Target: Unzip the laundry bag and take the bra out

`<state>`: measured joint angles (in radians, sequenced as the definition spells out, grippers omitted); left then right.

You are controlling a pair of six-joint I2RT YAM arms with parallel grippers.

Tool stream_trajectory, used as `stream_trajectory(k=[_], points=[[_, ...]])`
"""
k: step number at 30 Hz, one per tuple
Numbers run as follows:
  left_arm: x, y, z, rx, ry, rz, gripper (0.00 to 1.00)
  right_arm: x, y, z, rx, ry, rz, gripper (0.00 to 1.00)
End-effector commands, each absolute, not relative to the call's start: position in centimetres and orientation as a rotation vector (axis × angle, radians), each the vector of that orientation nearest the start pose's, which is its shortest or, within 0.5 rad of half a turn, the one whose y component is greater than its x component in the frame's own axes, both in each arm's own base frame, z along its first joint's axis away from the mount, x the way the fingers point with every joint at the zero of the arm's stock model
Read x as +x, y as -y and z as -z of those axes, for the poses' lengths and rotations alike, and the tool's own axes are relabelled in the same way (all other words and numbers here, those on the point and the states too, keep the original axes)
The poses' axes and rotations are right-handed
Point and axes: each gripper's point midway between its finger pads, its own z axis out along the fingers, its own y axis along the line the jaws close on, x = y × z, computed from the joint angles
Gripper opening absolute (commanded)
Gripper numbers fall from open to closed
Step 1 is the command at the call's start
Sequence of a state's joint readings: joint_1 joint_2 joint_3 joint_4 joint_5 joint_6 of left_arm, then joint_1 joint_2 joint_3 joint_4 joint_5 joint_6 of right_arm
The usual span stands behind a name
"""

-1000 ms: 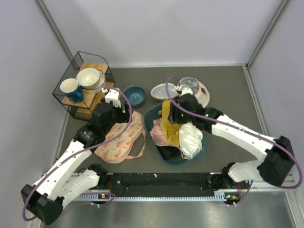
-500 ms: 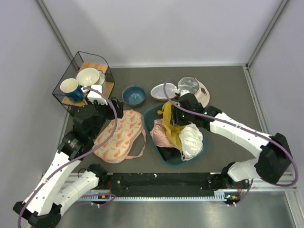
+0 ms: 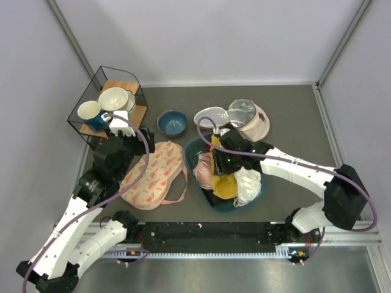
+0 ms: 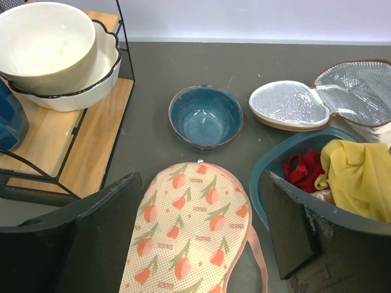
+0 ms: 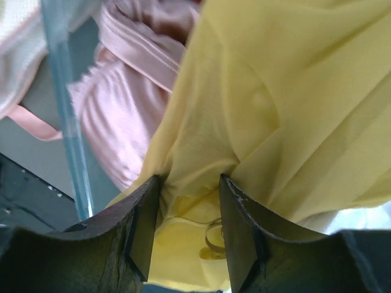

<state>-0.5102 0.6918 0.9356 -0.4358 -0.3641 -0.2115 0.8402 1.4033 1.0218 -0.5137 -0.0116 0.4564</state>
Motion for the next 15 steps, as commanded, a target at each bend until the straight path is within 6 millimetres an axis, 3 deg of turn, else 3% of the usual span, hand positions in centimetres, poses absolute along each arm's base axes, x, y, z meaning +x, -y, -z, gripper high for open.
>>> stream_trajectory(k=[1,4,6,7,15], points=[[26.1,8.3,-32.9,-0.024,-1.725,0.227,0.86,22.8,-27.1,-16.1,-0.483,-2.401,-0.548,0.47],[26.2,8.5,-32.0,-0.025,-1.753,0.23,0.88,25.8,-25.3,-20.9,-0.388,-2.279,-0.488,0.54],[26.2,8.7,-31.6,-0.03,-1.768,0.237,0.88,26.6,-24.6,-23.4,-0.343,-2.222,-0.507,0.58],[26.2,8.8,-31.3,-0.032,-1.777,0.239,0.88,27.1,-24.5,-24.6,-0.321,-2.194,-0.516,0.66],[26.0,9.0,-29.5,-0.004,-1.855,0.225,0.91,30.3,-23.2,-26.4,-0.197,-2.171,-0.486,0.78]])
